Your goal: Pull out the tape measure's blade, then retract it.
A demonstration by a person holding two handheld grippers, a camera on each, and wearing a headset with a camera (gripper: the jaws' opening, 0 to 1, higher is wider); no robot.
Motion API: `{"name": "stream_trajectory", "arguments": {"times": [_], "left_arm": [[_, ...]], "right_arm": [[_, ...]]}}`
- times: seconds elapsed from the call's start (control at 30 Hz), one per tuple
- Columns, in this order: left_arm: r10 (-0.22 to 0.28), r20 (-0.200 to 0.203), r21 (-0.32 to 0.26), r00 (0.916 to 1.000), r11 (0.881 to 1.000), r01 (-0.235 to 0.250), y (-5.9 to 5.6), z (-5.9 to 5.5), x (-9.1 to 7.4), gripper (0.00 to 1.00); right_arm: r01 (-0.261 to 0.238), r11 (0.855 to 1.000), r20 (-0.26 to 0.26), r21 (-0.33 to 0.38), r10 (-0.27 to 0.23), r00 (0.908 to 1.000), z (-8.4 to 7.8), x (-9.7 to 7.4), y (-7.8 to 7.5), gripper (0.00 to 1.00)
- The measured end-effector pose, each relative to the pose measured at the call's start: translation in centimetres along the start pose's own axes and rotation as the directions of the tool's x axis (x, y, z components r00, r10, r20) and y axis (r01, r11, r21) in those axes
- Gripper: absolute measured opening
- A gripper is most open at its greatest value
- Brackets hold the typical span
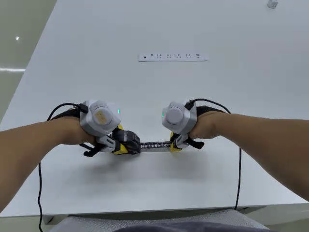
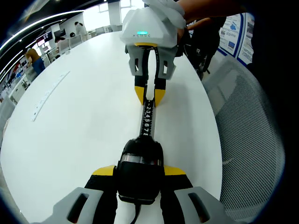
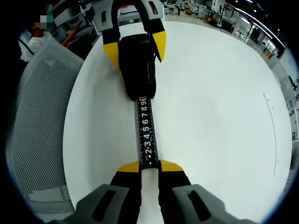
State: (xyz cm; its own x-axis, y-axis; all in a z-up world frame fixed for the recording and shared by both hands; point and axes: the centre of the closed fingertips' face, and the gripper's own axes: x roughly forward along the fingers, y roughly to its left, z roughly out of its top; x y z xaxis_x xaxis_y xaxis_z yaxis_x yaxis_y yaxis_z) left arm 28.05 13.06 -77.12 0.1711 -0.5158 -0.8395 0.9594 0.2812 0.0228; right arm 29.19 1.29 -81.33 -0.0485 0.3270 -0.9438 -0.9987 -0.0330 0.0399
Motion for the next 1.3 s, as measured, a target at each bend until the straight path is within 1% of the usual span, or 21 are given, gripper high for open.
{"name": "stream_trajectory", "arguments": {"times": [0.33, 1.3], "left_arm": [[-0.002, 0.001, -0.001, 1.0000, 1.000, 0.002, 0.0, 0.0, 0.0, 0.32], [-0.003, 0.005, -0.010, 1.0000, 1.000, 0.003, -0.1, 0.1, -0.1, 0.32]], "right_arm": [[0.003, 1.000, -0.002, 0.000, -0.003, 1.0000, -0.2, -0.1, 0.0, 0.11], [0.011, 1.000, -0.020, 0.008, -0.011, 0.9997, -1.7, -0.6, -0.2, 0.11]]}}
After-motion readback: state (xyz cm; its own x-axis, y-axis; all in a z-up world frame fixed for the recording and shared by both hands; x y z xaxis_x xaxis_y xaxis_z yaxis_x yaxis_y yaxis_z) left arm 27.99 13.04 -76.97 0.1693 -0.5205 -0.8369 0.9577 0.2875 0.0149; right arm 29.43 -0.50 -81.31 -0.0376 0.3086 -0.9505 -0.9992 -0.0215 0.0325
